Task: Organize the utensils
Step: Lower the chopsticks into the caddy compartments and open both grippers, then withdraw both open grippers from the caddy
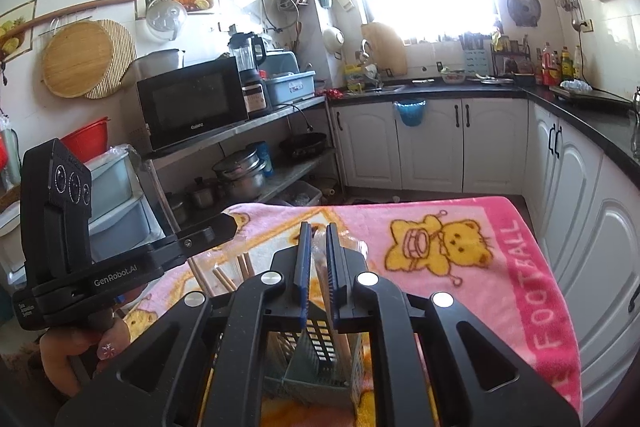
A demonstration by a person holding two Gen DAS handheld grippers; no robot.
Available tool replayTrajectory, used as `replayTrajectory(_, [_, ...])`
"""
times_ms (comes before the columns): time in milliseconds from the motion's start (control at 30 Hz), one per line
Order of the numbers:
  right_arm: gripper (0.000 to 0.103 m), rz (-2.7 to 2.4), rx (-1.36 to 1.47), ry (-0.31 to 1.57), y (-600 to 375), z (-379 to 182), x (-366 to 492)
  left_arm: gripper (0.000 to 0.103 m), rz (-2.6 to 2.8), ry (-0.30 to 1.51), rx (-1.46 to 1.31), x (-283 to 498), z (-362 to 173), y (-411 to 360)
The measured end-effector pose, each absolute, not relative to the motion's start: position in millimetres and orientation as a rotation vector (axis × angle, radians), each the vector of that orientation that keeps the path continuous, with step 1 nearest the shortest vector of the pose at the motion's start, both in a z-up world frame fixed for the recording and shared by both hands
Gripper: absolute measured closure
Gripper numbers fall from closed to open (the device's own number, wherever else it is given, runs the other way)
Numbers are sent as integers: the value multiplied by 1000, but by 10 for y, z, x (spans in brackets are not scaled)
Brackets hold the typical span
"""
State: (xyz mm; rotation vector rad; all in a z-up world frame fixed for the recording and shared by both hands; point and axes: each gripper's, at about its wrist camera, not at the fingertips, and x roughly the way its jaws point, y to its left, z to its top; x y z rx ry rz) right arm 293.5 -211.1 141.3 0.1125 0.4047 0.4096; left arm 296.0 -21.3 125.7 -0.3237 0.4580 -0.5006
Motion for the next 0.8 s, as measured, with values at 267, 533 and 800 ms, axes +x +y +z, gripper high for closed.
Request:
replayTrajectory(267, [72, 374, 68, 418, -2149, 1356, 2851, 81, -456, 493, -244, 2836, 1224, -236])
replayTrajectory(533, [65, 358, 61, 437, -2212, 1268, 2753, 55, -424, 459, -225, 2579, 1260, -102])
replayTrajectory(800, [61, 355, 58, 452, -2243, 1203, 2632, 23, -375, 470, -228, 2428, 1202, 36])
